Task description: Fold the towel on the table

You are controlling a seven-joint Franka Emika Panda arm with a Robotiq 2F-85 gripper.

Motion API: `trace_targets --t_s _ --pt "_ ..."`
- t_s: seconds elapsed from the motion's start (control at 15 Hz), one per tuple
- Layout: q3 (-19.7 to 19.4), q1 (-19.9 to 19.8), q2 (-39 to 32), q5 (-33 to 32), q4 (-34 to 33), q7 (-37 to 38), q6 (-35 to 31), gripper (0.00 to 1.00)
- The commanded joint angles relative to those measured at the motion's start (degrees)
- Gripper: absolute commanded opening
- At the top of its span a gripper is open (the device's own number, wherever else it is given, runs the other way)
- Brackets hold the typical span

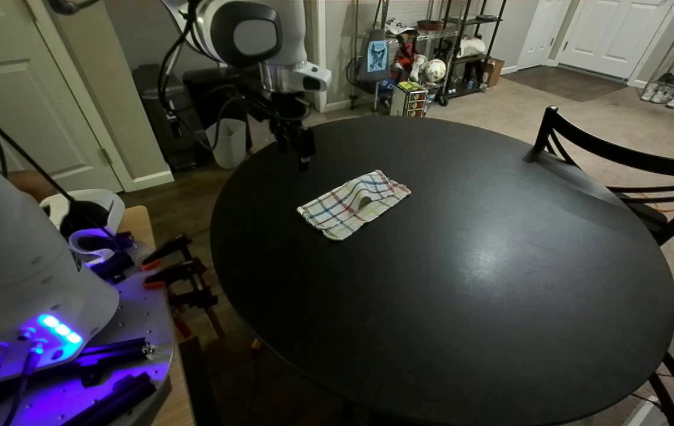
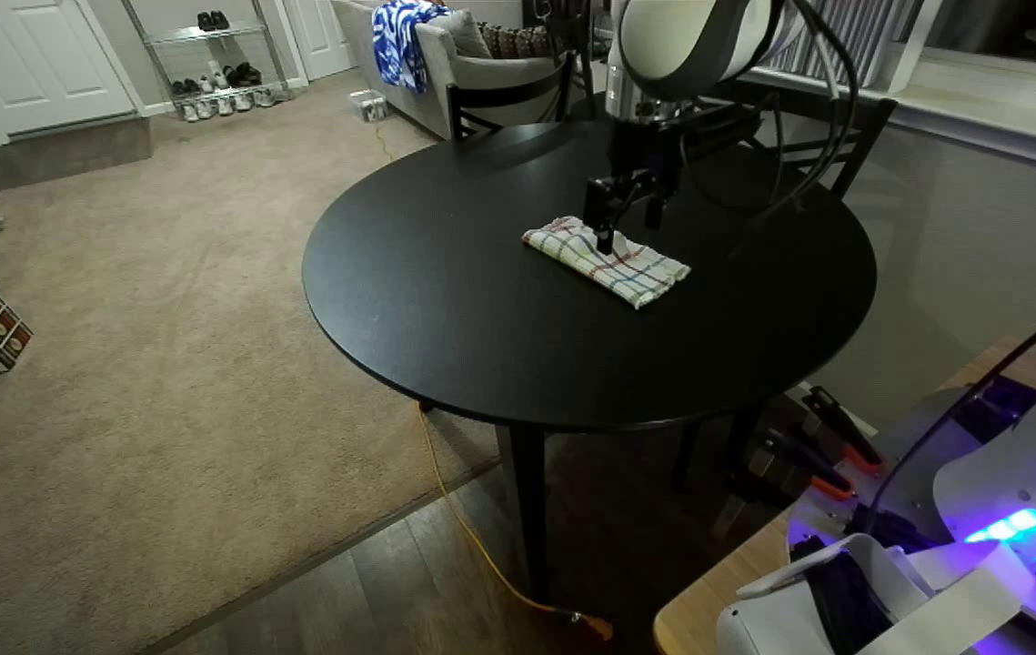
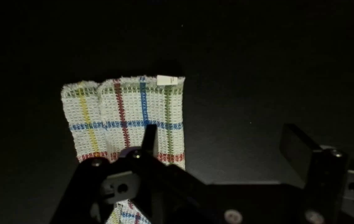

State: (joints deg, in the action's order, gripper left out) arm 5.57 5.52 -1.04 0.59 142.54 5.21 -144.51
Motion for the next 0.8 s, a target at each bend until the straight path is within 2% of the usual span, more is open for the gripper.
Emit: trace_targets --t_s 0.0,0.33,0.73 --pt "0.63 0.77 8.81 3.57 4.42 -0.54 5.70 1.00" --pt "0.46 1.67 11.17 6.49 4.71 -1.11 11.30 1.00" --pt "0.69 1.34 9.47 4.69 3.51 -0.04 11.73 1.00"
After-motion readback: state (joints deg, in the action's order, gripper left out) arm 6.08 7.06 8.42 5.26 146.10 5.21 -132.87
